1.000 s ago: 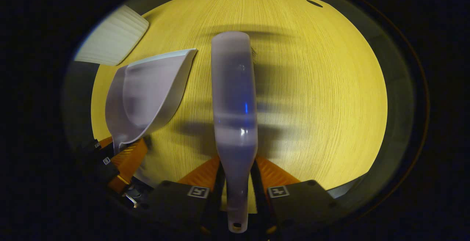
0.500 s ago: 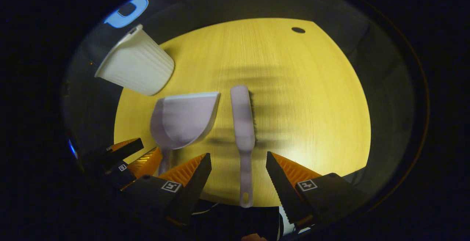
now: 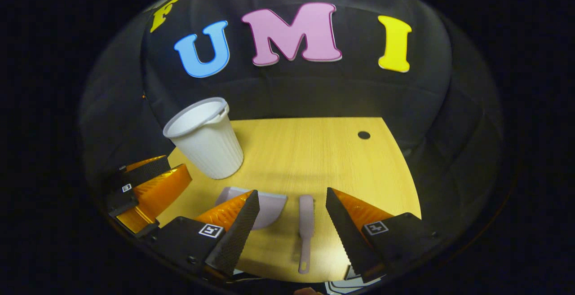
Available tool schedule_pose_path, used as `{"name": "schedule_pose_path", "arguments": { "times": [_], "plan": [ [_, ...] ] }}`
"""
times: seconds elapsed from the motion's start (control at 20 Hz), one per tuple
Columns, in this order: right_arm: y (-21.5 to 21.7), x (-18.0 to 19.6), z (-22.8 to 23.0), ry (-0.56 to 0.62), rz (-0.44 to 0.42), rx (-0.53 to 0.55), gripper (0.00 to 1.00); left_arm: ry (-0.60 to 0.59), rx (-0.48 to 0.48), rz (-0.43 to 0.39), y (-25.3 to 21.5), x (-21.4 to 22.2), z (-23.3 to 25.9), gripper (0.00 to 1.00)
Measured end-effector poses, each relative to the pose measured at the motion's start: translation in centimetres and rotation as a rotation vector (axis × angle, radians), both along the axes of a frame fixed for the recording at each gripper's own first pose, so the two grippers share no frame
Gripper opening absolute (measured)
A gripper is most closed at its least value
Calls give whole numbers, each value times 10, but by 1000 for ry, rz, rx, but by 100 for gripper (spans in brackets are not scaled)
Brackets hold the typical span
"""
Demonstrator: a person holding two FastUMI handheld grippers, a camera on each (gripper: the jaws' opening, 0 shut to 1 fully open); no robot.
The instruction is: Pick up the small broom and dustpan from the desktop, sweep the trash into the dustpan with the broom, and then empty the trash into the garbage bin.
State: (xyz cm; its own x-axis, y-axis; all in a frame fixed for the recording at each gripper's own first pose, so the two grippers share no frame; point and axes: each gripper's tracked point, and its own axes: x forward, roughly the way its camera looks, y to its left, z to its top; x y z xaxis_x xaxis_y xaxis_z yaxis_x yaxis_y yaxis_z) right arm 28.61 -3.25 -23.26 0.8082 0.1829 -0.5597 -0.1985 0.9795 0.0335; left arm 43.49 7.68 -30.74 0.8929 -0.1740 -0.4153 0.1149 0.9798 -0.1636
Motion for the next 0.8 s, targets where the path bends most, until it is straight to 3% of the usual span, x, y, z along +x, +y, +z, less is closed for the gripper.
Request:
{"name": "schedule_pose_path", "arguments": {
  "times": [0.35,0.55,0.75,0.8],
  "plan": [
    [12,21,56,-160,30,80,97,-65,-50,55,5,-6,17,74],
    [7,19,74,-255,87,55,97,-79,-15,137,15,-10,26,74],
    [7,14,92,-328,70,52,96,-117,-21,124,17,-14,38,74],
    [7,12,93,-337,53,51,87,-127,-19,108,17,-16,41,74]
  ]
}}
